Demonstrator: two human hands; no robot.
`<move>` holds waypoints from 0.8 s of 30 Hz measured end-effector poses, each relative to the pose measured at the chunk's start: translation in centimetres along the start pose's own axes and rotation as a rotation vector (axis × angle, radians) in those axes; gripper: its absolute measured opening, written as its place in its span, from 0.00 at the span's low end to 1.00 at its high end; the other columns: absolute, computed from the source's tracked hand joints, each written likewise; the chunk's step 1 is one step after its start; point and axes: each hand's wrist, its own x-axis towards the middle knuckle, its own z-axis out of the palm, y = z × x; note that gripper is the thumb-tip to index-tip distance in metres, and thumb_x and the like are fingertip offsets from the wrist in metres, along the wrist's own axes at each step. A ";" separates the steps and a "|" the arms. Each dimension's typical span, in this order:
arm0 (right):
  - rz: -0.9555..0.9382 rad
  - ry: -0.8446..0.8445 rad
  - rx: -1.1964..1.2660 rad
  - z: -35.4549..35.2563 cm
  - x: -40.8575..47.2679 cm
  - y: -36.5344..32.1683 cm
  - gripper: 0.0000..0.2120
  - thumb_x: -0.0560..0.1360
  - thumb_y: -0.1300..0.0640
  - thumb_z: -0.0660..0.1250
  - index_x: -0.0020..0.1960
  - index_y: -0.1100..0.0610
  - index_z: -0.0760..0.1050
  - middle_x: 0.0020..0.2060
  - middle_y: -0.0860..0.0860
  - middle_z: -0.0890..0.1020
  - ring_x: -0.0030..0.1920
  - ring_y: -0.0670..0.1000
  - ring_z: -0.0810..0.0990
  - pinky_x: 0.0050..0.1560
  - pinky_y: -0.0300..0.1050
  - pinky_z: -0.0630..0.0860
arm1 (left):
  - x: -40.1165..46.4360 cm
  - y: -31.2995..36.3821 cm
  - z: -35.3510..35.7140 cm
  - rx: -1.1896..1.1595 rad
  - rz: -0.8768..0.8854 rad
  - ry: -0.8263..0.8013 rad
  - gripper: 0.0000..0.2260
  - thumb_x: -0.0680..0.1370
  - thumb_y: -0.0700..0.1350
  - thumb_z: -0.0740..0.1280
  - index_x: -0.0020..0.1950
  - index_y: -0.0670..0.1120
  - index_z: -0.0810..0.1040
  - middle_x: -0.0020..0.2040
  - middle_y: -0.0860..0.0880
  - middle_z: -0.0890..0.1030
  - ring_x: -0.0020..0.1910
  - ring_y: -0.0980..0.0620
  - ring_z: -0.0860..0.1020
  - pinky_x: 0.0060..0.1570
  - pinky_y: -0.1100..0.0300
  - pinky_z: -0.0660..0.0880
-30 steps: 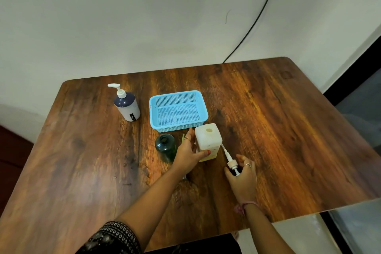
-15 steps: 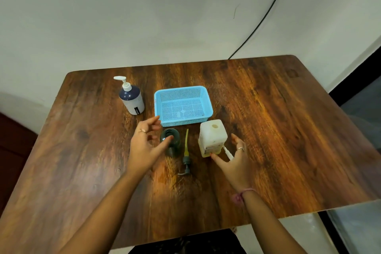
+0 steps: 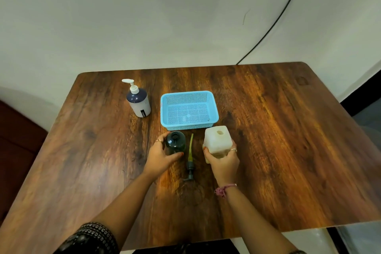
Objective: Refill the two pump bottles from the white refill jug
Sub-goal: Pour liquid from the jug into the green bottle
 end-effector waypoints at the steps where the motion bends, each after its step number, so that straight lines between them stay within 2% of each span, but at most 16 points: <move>1: -0.003 0.002 -0.006 0.0 0.2 0.0 0.35 0.65 0.56 0.79 0.68 0.57 0.69 0.59 0.53 0.78 0.59 0.47 0.76 0.48 0.27 0.71 | 0.0 0.2 0.1 -0.004 -0.002 0.009 0.34 0.67 0.47 0.77 0.70 0.46 0.66 0.62 0.55 0.74 0.61 0.59 0.72 0.66 0.59 0.68; 2: -0.005 0.006 -0.015 0.0 0.3 -0.2 0.34 0.65 0.56 0.79 0.67 0.57 0.69 0.59 0.52 0.79 0.58 0.47 0.76 0.48 0.27 0.71 | 0.0 0.4 0.1 -0.007 -0.003 0.019 0.34 0.66 0.48 0.77 0.68 0.48 0.67 0.60 0.56 0.74 0.59 0.61 0.73 0.65 0.60 0.69; 4: -0.004 0.016 -0.041 -0.2 0.5 -0.6 0.34 0.65 0.55 0.79 0.67 0.58 0.70 0.59 0.52 0.79 0.56 0.46 0.75 0.47 0.26 0.70 | 0.1 1.1 0.2 -0.031 0.003 0.043 0.32 0.66 0.46 0.78 0.67 0.49 0.68 0.57 0.59 0.74 0.55 0.68 0.73 0.59 0.69 0.69; 6: -0.023 0.032 -0.058 -0.4 0.8 -1.0 0.34 0.64 0.54 0.79 0.67 0.58 0.71 0.58 0.53 0.79 0.55 0.44 0.75 0.44 0.22 0.68 | 0.3 2.3 0.0 -0.054 0.030 0.064 0.31 0.66 0.43 0.78 0.66 0.48 0.69 0.57 0.59 0.74 0.53 0.73 0.72 0.52 0.79 0.67; 7: -0.034 0.034 -0.054 -0.7 0.9 -1.3 0.34 0.64 0.54 0.79 0.66 0.58 0.71 0.57 0.52 0.80 0.54 0.44 0.75 0.42 0.21 0.69 | 0.4 3.0 -0.2 -0.065 0.054 0.076 0.32 0.65 0.45 0.79 0.65 0.48 0.69 0.57 0.58 0.75 0.53 0.74 0.72 0.50 0.80 0.66; 10: -0.076 0.030 -0.031 -1.6 1.6 -2.7 0.34 0.63 0.51 0.79 0.66 0.57 0.72 0.56 0.50 0.80 0.55 0.44 0.77 0.45 0.25 0.72 | 0.6 5.8 -0.8 -0.110 0.104 0.112 0.34 0.60 0.52 0.77 0.64 0.48 0.70 0.58 0.56 0.75 0.54 0.72 0.72 0.50 0.80 0.66; 14: -0.175 0.021 -0.016 -3.0 3.7 -6.0 0.34 0.62 0.48 0.79 0.64 0.55 0.73 0.56 0.48 0.80 0.55 0.45 0.78 0.48 0.41 0.81 | 1.2 10.1 -1.5 -0.130 0.181 0.142 0.33 0.59 0.56 0.75 0.62 0.53 0.70 0.59 0.55 0.75 0.56 0.65 0.73 0.53 0.74 0.70; 18: -0.304 -0.012 -0.094 -4.8 7.0 -9.8 0.34 0.63 0.45 0.78 0.64 0.57 0.72 0.56 0.50 0.79 0.52 0.45 0.78 0.42 0.38 0.81 | 2.2 13.8 -1.5 -0.136 0.225 0.179 0.29 0.61 0.51 0.77 0.58 0.60 0.69 0.60 0.54 0.75 0.59 0.57 0.74 0.57 0.63 0.74; 21: -0.388 -0.031 -0.116 -5.9 9.2 -12.9 0.33 0.63 0.46 0.78 0.63 0.58 0.73 0.54 0.51 0.79 0.48 0.44 0.78 0.37 0.32 0.78 | 3.1 16.4 -1.5 -0.141 0.266 0.209 0.31 0.64 0.46 0.79 0.61 0.54 0.69 0.60 0.52 0.75 0.59 0.57 0.75 0.57 0.62 0.75; 24: -0.469 0.003 -0.131 -7.0 11.3 -16.0 0.33 0.61 0.43 0.77 0.60 0.57 0.74 0.47 0.48 0.79 0.43 0.46 0.79 0.35 0.39 0.80 | 3.8 19.3 -1.7 -0.181 0.292 0.239 0.31 0.64 0.42 0.79 0.64 0.48 0.70 0.58 0.52 0.77 0.55 0.59 0.77 0.50 0.68 0.77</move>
